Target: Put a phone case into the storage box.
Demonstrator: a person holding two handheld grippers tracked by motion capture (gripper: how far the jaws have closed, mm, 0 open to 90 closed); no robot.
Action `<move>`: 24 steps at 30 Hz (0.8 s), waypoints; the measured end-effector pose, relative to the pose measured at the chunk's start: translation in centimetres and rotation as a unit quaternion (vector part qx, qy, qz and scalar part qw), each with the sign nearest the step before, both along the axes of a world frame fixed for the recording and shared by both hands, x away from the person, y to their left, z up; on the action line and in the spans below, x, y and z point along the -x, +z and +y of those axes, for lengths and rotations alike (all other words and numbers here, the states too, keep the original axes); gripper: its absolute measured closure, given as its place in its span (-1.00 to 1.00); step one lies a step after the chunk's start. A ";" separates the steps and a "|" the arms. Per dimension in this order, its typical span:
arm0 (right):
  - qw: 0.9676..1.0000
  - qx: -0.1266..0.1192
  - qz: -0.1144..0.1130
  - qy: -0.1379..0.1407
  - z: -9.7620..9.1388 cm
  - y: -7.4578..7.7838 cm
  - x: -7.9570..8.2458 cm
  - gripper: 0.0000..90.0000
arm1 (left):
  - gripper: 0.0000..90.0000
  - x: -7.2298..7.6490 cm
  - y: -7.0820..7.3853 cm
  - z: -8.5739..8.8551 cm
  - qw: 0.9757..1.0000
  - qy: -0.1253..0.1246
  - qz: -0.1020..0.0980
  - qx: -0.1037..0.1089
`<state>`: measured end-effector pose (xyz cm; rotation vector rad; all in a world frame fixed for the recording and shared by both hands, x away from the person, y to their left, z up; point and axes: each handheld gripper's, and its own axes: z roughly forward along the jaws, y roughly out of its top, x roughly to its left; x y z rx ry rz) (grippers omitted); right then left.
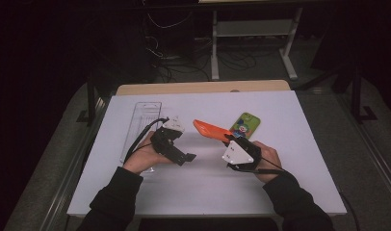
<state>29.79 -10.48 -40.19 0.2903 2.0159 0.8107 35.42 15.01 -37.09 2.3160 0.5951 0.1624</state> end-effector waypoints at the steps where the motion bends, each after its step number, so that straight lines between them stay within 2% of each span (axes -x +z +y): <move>1: 1.000 -0.009 0.012 0.000 -0.1 0.1 -0.1 0.74 | -1.00 0.0 0.0 -0.1 1.000 0.004 0.001 0.005; 2: 1.000 -0.011 0.015 0.002 -0.2 0.2 -0.2 0.74 | -1.00 0.1 -0.1 -0.1 1.000 0.007 0.004 0.009; 3: 0.999 -0.025 0.029 -0.003 -0.2 0.3 -0.2 0.74 | -1.00 0.1 -0.1 -0.1 1.000 0.008 0.004 0.009; 5: 0.998 -0.041 0.046 -0.005 -0.4 0.5 -0.5 0.74 | -1.00 0.0 -0.1 -0.1 1.000 0.006 0.004 0.002; 6: 0.998 -0.046 0.050 -0.004 -0.5 0.5 -0.6 0.74 | -1.00 0.0 -0.1 -0.1 1.000 0.008 0.005 0.005; 10: 0.992 -0.088 0.090 -0.011 -0.7 0.7 -1.0 0.74 | -1.00 0.1 -0.3 -0.3 1.000 0.013 0.008 0.008; 11: 0.989 -0.105 0.103 -0.015 -0.8 0.8 -1.0 0.74 | -1.00 0.0 -0.2 -0.2 1.000 0.010 0.008 0.003; 13: 0.985 -0.123 0.119 -0.014 -1.0 0.9 -1.3 0.74 | -1.00 -0.1 -0.3 -0.3 1.000 0.008 0.004 0.000; 16: 0.978 -0.150 0.147 -0.016 -1.4 0.9 -1.5 0.74 | -1.00 -0.1 -0.3 -0.5 1.000 0.020 0.011 0.013; 17: 0.974 -0.159 0.158 -0.017 -1.5 1.0 -1.6 0.74 | -1.00 -0.2 -0.2 -0.4 1.000 0.015 0.005 0.007; 18: 0.968 -0.175 0.177 -0.024 -1.6 1.0 -1.6 0.74 | -1.00 -0.2 -0.3 -0.5 1.000 0.020 0.010 0.015; 20: 0.962 -0.189 0.193 -0.023 -1.9 1.0 -1.9 0.74 | -1.00 -0.1 -0.3 -0.4 1.000 0.022 0.009 0.014; 21: 0.958 -0.200 0.203 -0.024 -2.1 1.0 -2.1 0.74 | -1.00 -0.1 -0.3 -0.4 1.000 0.022 0.009 0.014; 22: 0.956 -0.202 0.210 -0.022 -2.3 1.1 -2.3 0.74 | -1.00 -0.1 -0.4 -0.4 1.000 0.025 0.009 0.017; 23: 0.953 -0.211 0.215 -0.022 -2.5 1.1 -2.5 0.74 | -1.00 -0.1 -0.4 -0.3 1.000 0.021 0.008 0.012; 24: 0.948 -0.222 0.226 -0.024 -2.6 1.1 -2.6 0.74 | -1.00 -0.2 -0.4 -0.3 1.000 0.021 0.007 0.010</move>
